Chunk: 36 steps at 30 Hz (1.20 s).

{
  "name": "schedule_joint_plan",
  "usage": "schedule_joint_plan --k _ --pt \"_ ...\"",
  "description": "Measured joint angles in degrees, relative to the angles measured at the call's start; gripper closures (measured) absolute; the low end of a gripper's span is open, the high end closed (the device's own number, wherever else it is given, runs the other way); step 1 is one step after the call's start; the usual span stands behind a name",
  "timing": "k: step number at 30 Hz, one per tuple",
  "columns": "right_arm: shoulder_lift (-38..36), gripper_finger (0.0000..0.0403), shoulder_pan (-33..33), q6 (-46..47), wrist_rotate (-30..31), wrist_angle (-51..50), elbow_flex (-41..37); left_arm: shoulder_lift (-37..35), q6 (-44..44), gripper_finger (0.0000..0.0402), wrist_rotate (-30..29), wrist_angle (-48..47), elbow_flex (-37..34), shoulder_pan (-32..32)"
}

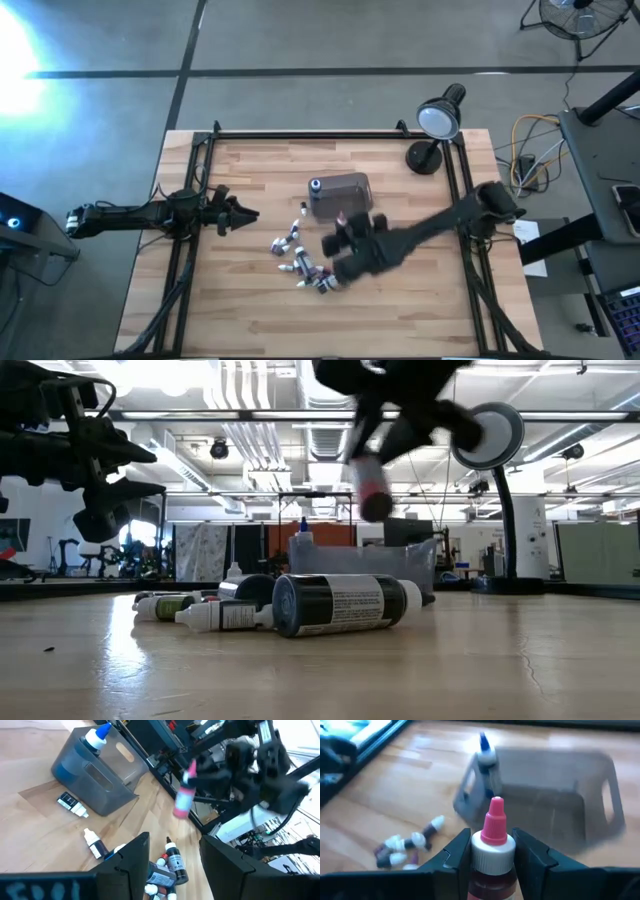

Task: Pick & Place food coloring
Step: Put the big pink food coloring bottle into the black transparent bin

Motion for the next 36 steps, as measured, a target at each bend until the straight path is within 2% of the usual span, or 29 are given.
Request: schedule_joint_plan --k 5,9,15,23,31,36 --pt "6.94 0.0279 3.13 17.95 0.59 -8.93 -0.07 0.08 -0.02 0.0250 -2.74 -0.30 -0.02 0.01" --pt "10.87 0.0279 3.68 25.10 0.65 -13.44 -0.07 0.09 -0.57 0.0250 -2.83 -0.26 -0.02 0.02" --pt "13.52 0.0285 3.32 27.07 5.03 -13.62 -0.07 0.09 -2.78 0.0250 -2.85 -0.14 -0.02 0.02" --pt "12.58 0.0255 3.25 26.84 4.61 -13.44 0.15 0.09 -2.82 0.0250 -3.11 -0.05 -0.02 0.02" --pt "11.34 0.0257 3.31 21.91 0.30 -13.36 2.72 0.09 -2.86 0.0250 -3.18 0.02 -0.02 0.02" --pt "8.95 0.0272 3.27 24.42 -5.29 -14.59 2.78 0.09 -2.87 0.0250 -3.18 0.04 -0.02 0.02"
